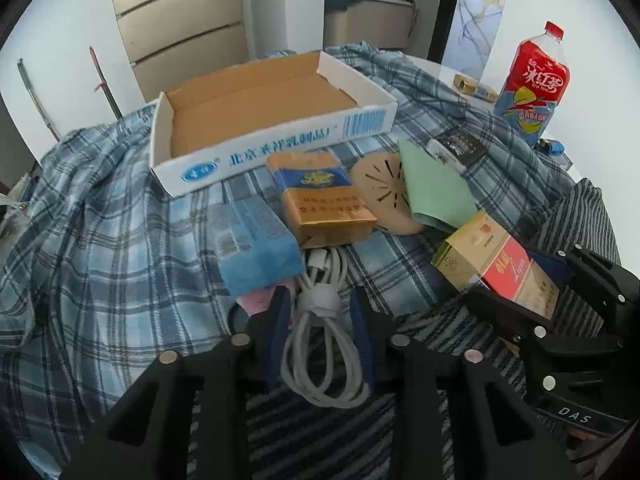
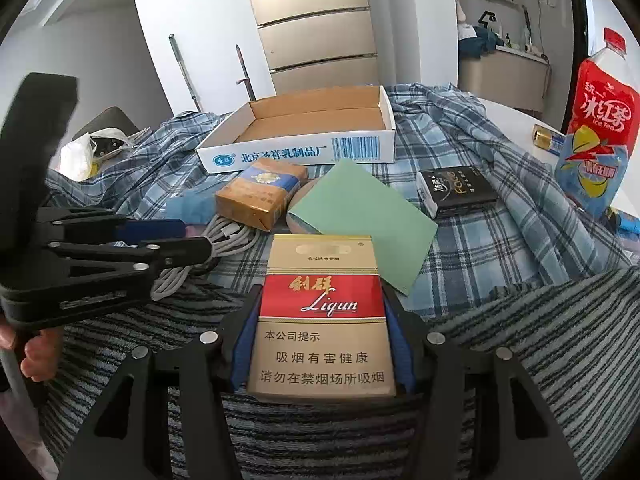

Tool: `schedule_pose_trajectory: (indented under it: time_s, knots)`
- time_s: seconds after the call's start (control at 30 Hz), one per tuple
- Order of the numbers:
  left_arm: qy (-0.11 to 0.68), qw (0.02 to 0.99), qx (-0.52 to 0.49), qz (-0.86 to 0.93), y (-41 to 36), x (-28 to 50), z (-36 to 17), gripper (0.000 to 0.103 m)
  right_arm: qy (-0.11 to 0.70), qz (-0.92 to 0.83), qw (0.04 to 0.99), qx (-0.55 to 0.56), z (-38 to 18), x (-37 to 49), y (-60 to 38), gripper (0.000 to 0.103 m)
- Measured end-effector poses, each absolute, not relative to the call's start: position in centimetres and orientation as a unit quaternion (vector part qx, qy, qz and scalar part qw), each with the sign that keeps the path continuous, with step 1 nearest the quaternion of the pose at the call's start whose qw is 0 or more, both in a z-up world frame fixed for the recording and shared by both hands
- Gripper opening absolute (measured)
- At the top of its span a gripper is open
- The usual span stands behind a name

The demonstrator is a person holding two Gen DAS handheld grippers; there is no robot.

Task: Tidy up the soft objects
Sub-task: 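Grasp the white coiled cable with the left gripper while the right holds the Liqun pack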

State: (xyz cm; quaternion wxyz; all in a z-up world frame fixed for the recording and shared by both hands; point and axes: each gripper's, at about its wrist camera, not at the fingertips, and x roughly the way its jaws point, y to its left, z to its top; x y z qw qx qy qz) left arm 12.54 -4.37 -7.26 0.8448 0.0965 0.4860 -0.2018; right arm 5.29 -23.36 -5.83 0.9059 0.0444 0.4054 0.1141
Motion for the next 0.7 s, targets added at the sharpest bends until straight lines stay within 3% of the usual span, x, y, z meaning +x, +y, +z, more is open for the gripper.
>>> schedule_pose_trajectory:
  time_s: [0.37,0.7]
  knots:
    - [0.481,0.849,0.092,-0.199,-4.1,12.2,-7.1,0.023,0.407,0.112,0.906,0.037,-5.9,5.3,-23.1,0.055]
    - [0.403,0.894,0.070,-0.186,-2.9,8.3,-1.5,0.023,0.379,0.098,0.920,0.031,-4.4,4.4,-23.3,0.055]
